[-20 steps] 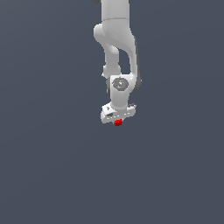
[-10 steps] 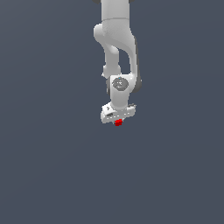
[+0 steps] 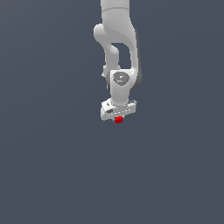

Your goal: Lift up the red cube by 0.2 meters.

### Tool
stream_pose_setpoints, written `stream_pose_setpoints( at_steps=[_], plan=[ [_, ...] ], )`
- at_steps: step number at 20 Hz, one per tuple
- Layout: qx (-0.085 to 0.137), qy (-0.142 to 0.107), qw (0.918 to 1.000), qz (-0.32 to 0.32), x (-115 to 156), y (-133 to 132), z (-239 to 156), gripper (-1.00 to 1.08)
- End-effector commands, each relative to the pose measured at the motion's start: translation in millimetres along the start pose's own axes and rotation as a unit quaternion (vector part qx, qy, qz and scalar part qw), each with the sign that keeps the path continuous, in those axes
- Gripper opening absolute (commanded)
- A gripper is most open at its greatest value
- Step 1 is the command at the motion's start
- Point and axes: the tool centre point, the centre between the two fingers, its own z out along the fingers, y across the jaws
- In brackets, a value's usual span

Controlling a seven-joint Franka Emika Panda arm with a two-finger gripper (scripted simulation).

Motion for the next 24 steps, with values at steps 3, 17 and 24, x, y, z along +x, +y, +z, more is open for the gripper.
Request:
stream_pose_setpoints(
  at_steps=[3, 17, 24],
  plan=[
    [0.0, 0.001, 1.0, 0.0, -0.4, 0.1, -30.1, -1.0],
    [0.0, 0.001, 1.0, 0.0, -0.8, -0.5, -148.8, -1.0],
    [0.0, 0.001, 1.0, 0.0, 0.5, -0.1, -176.9, -1.0]
  ],
)
